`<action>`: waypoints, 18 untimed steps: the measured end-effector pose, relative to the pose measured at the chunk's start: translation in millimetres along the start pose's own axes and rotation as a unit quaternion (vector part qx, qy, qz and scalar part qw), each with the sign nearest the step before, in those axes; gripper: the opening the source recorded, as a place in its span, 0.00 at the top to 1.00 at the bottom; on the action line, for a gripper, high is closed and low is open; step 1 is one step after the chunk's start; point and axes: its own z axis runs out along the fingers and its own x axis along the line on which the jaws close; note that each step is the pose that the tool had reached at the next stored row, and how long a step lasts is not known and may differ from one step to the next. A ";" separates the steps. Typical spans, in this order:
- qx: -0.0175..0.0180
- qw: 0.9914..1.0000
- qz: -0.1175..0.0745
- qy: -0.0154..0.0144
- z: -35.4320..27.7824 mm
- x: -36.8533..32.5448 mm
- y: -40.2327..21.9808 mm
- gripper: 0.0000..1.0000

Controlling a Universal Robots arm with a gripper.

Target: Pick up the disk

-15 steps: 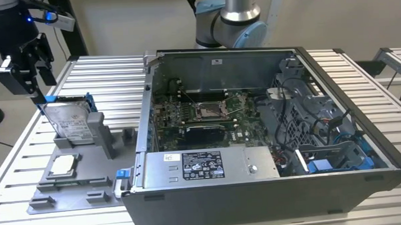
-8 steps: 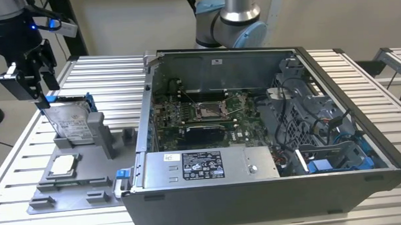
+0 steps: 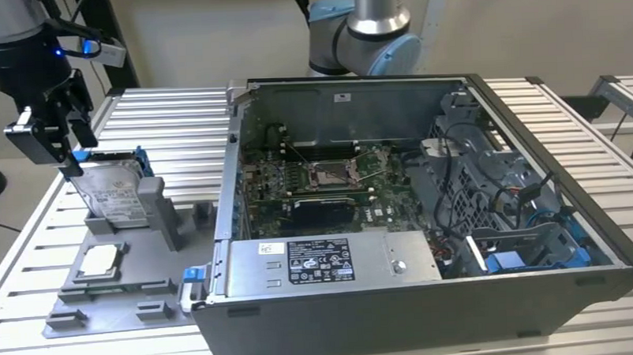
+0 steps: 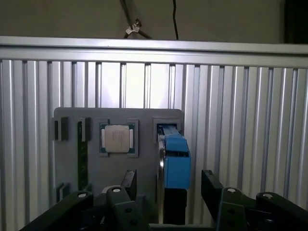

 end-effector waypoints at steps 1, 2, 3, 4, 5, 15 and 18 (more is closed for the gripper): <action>0.000 1.000 0.000 -0.001 0.4 -1.8 0.0 0.00; 0.000 1.000 0.000 -0.002 0.6 -3.7 0.0 0.00; 0.001 1.000 0.000 -0.003 1.3 -5.4 -0.1 0.00; 0.001 1.000 0.000 -0.003 3.1 -6.3 0.0 0.00; 0.001 1.000 0.000 -0.003 5.0 -6.7 0.0 0.00; 0.002 1.000 0.000 -0.001 23.0 -6.8 1.9 0.00; 0.004 1.000 0.000 0.000 28.5 -6.8 2.0 0.00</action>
